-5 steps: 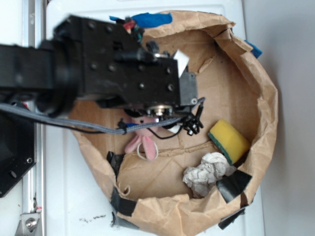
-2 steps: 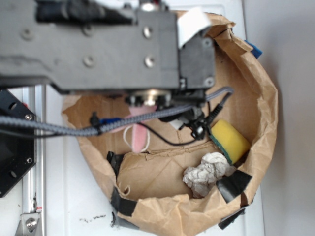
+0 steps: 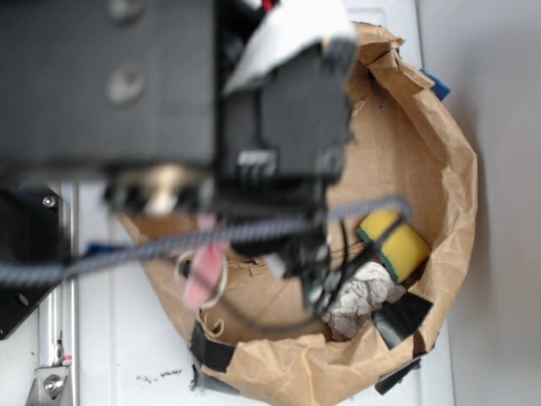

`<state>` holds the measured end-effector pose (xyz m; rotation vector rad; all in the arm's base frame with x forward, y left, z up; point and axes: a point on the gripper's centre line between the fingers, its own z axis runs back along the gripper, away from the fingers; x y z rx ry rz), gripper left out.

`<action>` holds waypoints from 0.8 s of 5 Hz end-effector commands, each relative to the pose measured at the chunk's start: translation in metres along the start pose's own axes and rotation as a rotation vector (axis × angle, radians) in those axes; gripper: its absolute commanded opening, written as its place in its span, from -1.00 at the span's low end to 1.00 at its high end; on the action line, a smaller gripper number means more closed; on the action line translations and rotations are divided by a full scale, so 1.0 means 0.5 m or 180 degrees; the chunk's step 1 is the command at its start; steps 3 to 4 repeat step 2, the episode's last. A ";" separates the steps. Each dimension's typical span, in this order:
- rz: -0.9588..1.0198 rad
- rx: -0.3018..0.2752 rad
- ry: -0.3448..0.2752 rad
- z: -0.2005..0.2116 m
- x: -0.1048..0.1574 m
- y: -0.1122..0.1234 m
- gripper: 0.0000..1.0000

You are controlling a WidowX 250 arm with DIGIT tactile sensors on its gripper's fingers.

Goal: Grab the pink bunny.

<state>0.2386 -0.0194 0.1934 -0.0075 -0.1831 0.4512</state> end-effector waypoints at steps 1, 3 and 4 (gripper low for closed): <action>0.0076 -0.0042 -0.0234 0.022 -0.002 -0.017 -1.00; 0.0076 -0.0051 -0.0229 0.019 -0.001 -0.016 -1.00; 0.0076 -0.0051 -0.0229 0.019 -0.001 -0.016 -1.00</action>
